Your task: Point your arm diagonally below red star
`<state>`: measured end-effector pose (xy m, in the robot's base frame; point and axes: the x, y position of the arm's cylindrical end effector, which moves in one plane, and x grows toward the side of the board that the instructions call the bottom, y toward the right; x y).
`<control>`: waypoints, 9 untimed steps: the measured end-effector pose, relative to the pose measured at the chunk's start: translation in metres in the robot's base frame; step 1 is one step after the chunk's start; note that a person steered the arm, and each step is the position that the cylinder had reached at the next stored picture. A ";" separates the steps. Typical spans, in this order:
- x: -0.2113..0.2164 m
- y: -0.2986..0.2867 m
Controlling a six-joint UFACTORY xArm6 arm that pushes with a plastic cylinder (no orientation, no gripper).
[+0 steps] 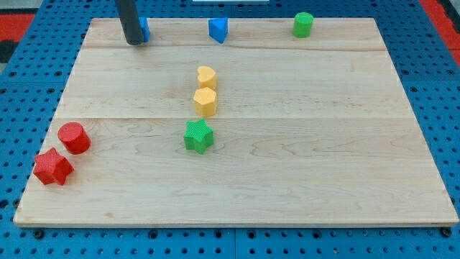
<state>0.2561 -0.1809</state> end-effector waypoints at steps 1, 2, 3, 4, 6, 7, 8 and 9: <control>0.000 0.000; 0.000 0.000; 0.000 0.000; 0.043 0.029; 0.090 0.044; 0.117 0.011; 0.163 -0.042; 0.177 -0.123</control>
<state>0.4326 -0.3039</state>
